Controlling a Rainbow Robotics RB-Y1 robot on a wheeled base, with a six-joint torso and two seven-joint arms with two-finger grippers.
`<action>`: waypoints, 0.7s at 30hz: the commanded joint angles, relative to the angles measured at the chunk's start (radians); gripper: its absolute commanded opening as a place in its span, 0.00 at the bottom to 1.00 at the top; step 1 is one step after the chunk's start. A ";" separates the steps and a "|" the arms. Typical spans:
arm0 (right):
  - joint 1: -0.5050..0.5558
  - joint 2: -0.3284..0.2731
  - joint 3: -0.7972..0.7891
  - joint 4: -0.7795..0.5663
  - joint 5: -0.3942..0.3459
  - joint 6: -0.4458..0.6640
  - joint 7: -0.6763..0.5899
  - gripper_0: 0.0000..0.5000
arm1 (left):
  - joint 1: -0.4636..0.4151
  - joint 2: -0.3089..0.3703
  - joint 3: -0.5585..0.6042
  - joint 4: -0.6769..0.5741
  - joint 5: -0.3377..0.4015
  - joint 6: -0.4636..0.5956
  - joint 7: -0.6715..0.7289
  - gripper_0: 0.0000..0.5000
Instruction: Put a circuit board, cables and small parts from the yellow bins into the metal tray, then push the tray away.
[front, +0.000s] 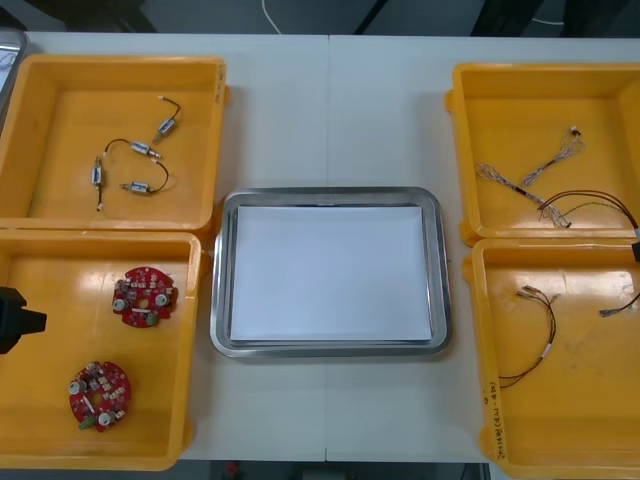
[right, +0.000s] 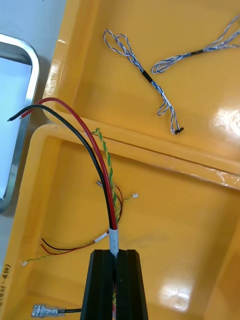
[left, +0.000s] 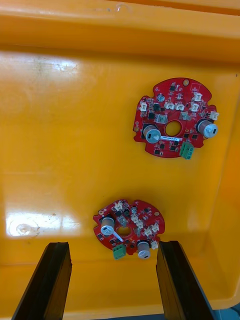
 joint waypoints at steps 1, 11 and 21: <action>-0.031 -0.067 0.023 -0.027 0.013 0.003 0.103 0.00 | 0.089 -0.015 -0.018 -0.030 -0.016 -0.076 0.008 1.00; -0.033 -0.122 0.117 -0.027 0.001 0.003 0.146 0.00 | 0.187 -0.014 -0.069 -0.016 -0.042 -0.200 0.001 1.00; -0.056 -0.163 0.180 -0.027 -0.036 0.003 0.146 0.00 | 0.239 -0.015 -0.128 0.044 -0.062 -0.308 -0.025 1.00</action>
